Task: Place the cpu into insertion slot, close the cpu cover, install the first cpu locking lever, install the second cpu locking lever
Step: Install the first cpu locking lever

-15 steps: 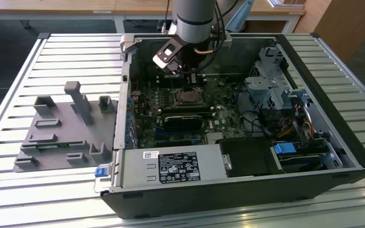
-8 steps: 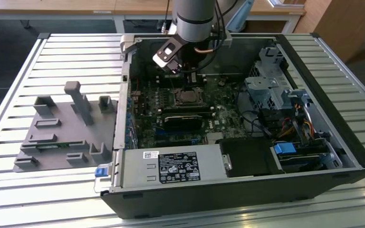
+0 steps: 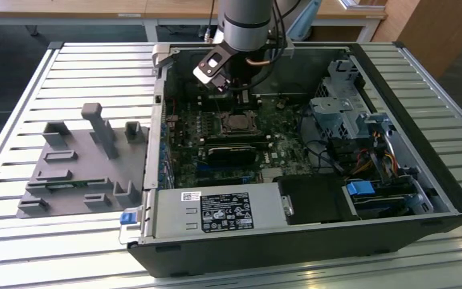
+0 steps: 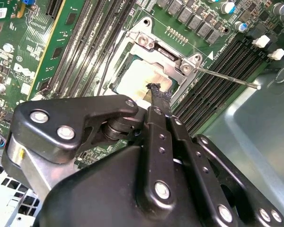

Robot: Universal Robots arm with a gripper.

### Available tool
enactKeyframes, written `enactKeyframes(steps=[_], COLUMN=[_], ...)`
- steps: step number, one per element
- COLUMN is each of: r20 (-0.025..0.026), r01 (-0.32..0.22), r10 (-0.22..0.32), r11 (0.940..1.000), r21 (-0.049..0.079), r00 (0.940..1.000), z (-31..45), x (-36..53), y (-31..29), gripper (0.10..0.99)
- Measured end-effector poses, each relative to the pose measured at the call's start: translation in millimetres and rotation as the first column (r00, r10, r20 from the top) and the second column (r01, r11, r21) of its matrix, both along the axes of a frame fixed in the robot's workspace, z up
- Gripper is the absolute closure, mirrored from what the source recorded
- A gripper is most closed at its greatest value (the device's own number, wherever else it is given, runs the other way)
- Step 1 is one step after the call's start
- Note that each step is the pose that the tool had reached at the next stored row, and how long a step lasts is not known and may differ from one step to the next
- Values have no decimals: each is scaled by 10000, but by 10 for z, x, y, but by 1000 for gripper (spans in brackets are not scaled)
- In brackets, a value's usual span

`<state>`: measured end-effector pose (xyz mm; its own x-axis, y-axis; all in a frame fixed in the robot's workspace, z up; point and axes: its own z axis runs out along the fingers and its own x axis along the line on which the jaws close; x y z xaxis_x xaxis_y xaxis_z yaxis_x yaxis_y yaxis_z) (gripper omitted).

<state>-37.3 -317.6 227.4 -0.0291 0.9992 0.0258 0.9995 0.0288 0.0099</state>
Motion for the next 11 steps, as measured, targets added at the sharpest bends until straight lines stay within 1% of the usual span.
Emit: enactKeyframes(steps=[11], r20=[1], r01=[0], r10=[0], r11=[10000], r21=[2], r00=[10000], z=[49], x=[0], y=[0], gripper=[969])
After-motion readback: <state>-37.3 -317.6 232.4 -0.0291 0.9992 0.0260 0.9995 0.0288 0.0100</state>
